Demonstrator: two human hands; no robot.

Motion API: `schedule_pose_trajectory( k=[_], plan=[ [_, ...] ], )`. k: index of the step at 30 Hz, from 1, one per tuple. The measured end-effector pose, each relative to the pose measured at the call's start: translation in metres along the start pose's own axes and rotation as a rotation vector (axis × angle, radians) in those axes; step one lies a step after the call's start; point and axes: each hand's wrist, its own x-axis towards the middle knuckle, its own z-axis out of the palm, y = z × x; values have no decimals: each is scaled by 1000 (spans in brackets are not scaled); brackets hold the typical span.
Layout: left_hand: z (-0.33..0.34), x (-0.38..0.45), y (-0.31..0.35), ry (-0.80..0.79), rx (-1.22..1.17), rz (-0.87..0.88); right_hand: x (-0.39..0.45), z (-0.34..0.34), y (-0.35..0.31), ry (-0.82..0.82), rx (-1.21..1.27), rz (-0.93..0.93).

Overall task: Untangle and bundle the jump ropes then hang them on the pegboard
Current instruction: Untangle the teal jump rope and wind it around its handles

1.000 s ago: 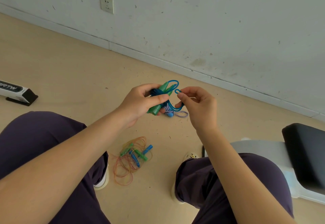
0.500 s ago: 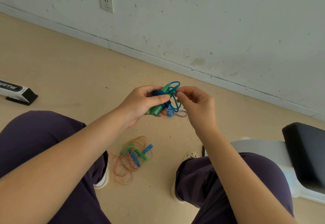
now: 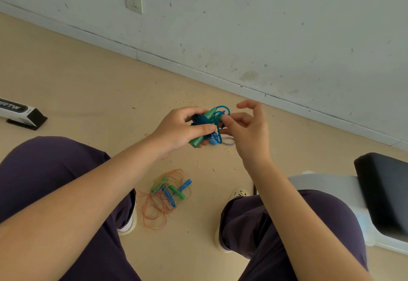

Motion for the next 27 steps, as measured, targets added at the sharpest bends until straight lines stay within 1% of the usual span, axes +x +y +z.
schedule_pose_trajectory(
  k=[4,8,10,13,17,21,24,27],
  plan=[
    [-5,1,3,-41,-12,-19,0,-3,-3,-95,-112,-82],
    [-10,0,6,-124,18,-16,1,-7,-7,-183,-174,-55],
    [-11,-1,6,-132,17,-13,1,-10,-9,-196,-191,-56],
    [-10,-2,3,-105,28,-5,0,-11,-10,-192,-258,-79],
    [-8,0,1,-76,80,4,0,-9,-9,-204,-282,-29],
    [-8,2,-4,-74,170,14,2,-10,-4,-261,-331,16],
    [-8,2,-3,-97,206,15,4,-12,0,-281,-410,-28],
    [-9,1,0,-138,270,-1,5,-12,2,-252,-533,-104]
  ],
)
